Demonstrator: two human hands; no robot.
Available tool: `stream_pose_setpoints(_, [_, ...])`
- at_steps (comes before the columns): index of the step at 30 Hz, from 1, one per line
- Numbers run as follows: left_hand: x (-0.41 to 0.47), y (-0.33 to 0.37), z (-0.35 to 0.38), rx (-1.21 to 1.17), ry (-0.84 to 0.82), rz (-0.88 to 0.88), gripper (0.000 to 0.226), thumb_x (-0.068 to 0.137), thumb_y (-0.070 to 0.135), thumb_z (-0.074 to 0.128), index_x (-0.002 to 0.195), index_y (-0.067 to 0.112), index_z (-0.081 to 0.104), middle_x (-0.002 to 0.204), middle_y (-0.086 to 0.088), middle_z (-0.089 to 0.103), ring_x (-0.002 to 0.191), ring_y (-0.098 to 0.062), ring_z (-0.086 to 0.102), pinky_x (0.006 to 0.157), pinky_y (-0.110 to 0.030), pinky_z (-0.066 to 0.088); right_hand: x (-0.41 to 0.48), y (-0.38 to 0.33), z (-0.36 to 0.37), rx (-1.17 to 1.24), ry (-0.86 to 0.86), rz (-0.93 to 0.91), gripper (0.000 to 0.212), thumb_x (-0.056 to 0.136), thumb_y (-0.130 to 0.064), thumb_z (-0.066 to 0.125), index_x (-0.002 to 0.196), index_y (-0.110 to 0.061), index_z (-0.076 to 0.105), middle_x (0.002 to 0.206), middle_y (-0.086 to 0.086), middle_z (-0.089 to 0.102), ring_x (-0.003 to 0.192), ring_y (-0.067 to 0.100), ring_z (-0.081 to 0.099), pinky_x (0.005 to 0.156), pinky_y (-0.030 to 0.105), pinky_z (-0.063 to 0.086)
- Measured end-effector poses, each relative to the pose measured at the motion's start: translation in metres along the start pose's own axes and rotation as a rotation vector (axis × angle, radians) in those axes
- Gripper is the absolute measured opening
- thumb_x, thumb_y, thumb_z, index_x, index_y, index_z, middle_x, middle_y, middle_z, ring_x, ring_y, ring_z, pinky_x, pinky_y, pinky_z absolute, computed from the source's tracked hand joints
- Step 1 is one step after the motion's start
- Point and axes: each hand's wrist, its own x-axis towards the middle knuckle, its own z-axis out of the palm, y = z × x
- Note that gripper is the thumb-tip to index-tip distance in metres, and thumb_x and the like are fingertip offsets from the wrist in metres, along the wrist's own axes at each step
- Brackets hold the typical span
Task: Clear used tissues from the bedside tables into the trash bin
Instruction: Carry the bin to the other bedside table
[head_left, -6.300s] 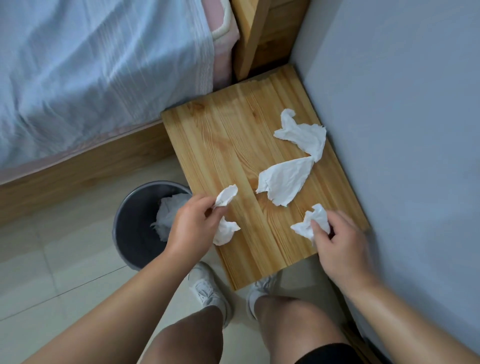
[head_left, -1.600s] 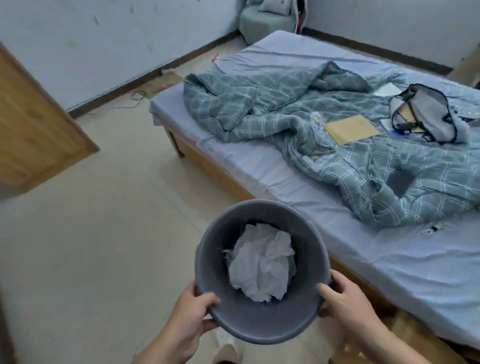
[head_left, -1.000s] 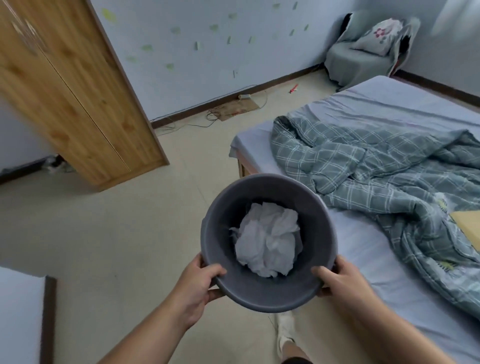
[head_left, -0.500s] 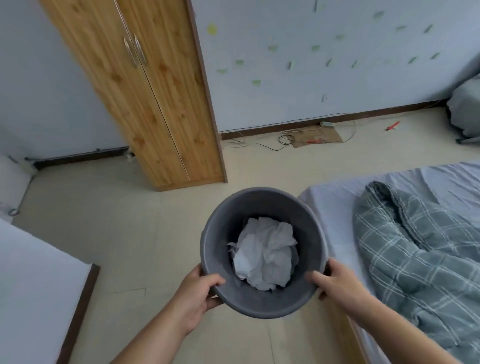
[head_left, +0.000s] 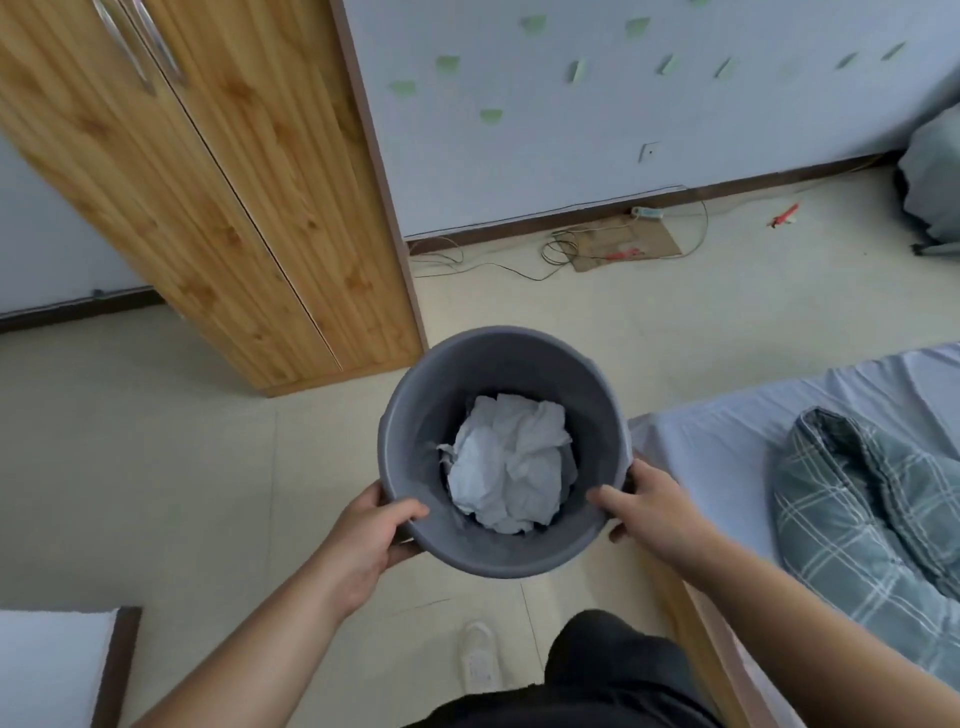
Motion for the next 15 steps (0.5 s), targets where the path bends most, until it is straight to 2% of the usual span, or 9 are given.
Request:
stream_pose_setpoints(4, [0.065,0.068,0.017,0.038,-0.077,0.031,0.039,0.08,0.007,0.074,0.117,0.018,0.071,0.107,-0.007,0.083,0.09,-0.024,0.081,0.068,-0.032,0.065,0.062,-0.03,-0.03,0.013,0.041,-0.008,0.022,0.086,-0.036,0.073,0.104,-0.023,0.069,0.091,-0.001,0.077,0.075,0.011,0.074,0.063,0.027,0.062])
stream_pose_setpoints(8, [0.133,0.123,0.049,0.121,-0.124,0.028,0.049,0.068,0.019,0.079,0.117,0.02,0.072,0.109,-0.005,0.082,0.095,-0.023,0.081,0.071,-0.032,0.065,0.135,-0.041,-0.059,0.075,0.043,0.03,0.029,0.082,-0.04,0.074,0.105,-0.023,0.071,0.088,-0.005,0.08,0.077,0.013,0.077,0.067,0.032,0.064])
stream_pose_setpoints(12, [0.207,0.184,0.079,0.234,-0.131,0.022,0.053,0.064,0.03,0.081,0.116,0.021,0.074,0.109,-0.003,0.082,0.097,-0.021,0.08,0.074,-0.032,0.065,0.223,-0.056,-0.086,0.149,0.014,0.068,0.024,0.086,-0.03,0.073,0.106,-0.018,0.071,0.088,-0.004,0.08,0.08,0.013,0.077,0.064,0.03,0.063])
stream_pose_setpoints(15, [0.26,0.233,0.098,0.263,-0.095,0.006,0.045,0.068,0.029,0.08,0.112,0.025,0.076,0.109,-0.002,0.082,0.096,-0.02,0.081,0.073,-0.031,0.065,0.29,-0.083,-0.111,0.164,0.008,0.101,0.015,0.088,-0.021,0.072,0.102,-0.015,0.072,0.087,0.002,0.08,0.077,0.013,0.076,0.068,0.037,0.066])
